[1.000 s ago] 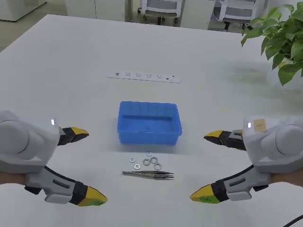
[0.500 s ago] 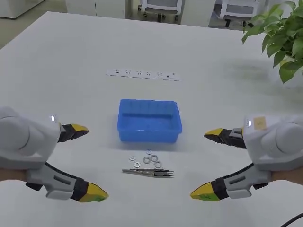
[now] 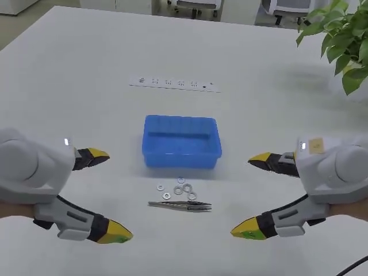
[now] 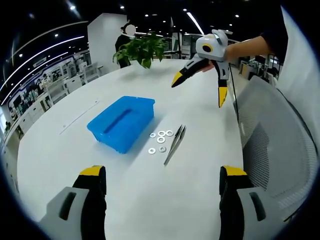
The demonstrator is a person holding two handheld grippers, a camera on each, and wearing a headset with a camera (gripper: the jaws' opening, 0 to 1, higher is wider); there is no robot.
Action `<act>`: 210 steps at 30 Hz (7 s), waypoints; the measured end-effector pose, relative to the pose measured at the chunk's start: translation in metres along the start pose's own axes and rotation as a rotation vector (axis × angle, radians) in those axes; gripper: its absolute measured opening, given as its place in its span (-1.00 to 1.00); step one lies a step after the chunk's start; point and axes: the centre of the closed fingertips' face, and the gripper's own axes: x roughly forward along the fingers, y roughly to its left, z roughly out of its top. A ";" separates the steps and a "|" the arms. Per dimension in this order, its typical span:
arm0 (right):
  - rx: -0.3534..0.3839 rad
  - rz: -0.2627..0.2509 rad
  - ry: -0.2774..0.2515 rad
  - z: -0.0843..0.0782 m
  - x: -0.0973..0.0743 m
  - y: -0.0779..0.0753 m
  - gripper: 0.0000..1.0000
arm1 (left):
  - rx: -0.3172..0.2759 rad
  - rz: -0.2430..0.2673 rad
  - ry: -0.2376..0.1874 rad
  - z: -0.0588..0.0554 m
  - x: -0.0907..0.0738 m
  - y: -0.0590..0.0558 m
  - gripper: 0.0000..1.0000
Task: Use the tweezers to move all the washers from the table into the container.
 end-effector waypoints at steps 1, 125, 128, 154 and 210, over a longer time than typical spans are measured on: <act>0.001 0.003 0.003 -0.001 0.000 0.000 0.74 | 0.000 0.001 -0.001 0.000 0.000 0.000 0.99; -0.209 0.097 0.035 -0.001 0.065 0.025 -0.81 | 0.187 -0.219 -0.166 0.099 0.075 -0.058 -0.91; -0.193 0.095 0.016 -0.004 0.060 0.023 -0.81 | 0.182 -0.226 -0.200 0.106 0.082 -0.063 -0.91; -0.124 0.097 -0.037 0.008 0.063 0.031 -0.74 | 0.179 -0.192 -0.247 0.110 0.072 -0.069 -0.91; -0.035 0.032 -0.020 -0.006 0.060 0.016 -0.24 | 0.192 -0.196 -0.255 0.108 0.072 -0.024 -0.91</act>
